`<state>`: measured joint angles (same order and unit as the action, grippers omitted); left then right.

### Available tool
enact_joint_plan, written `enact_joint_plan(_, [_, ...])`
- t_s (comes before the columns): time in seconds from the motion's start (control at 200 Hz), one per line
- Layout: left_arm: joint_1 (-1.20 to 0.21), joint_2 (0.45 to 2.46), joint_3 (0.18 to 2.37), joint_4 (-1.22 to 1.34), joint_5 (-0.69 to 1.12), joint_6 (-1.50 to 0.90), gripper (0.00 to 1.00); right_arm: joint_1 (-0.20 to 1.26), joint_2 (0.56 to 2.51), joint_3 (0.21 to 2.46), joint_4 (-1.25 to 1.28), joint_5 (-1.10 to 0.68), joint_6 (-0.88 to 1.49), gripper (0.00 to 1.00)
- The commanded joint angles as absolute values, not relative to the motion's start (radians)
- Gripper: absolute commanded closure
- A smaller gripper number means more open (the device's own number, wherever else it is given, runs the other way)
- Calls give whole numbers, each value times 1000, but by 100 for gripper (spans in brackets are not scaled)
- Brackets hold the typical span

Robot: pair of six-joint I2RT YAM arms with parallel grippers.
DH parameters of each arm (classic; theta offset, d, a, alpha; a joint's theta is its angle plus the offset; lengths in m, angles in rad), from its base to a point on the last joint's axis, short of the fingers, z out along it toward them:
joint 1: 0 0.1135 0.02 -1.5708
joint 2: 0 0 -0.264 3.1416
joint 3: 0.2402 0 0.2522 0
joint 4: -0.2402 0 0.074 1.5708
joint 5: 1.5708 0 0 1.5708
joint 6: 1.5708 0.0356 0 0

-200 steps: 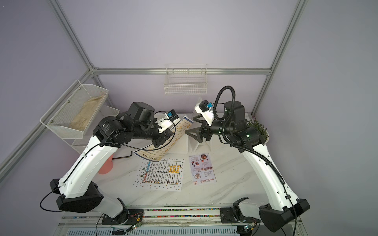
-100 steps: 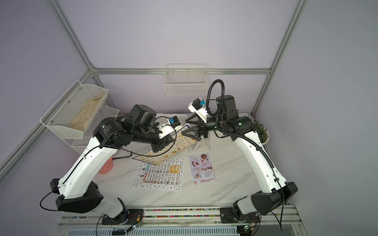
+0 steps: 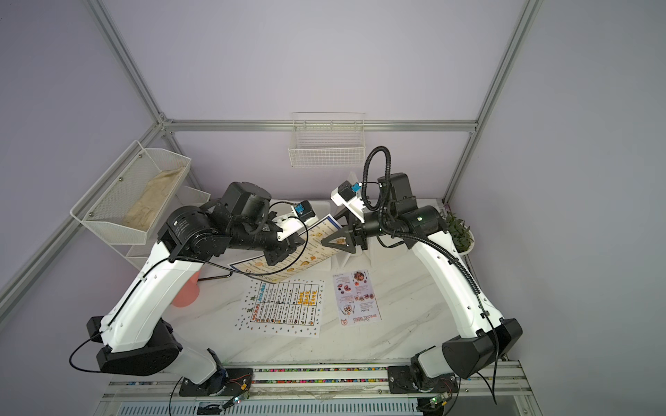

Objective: Insert the menus into the narrow rack
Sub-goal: Pick up the menu from the center of the board.

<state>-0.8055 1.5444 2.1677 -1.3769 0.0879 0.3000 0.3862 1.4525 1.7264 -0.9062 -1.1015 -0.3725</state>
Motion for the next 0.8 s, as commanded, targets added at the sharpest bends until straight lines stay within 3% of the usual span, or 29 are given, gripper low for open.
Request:
enact_joint_plan(0.0, [-806, 1522, 2212, -1356, 71, 317, 100, 382, 1446, 1720, -928, -1128, -408, 38])
enact_joint_plan(0.205, [-807, 1526, 2210, -1355, 43, 321, 100, 383, 1445, 1722, -928, -1152, -410, 49])
enact_joint_plan(0.795, [-807, 1516, 2214, -1329, 40, 312, 100, 383, 1387, 1683, -834, -1059, -355, 100])
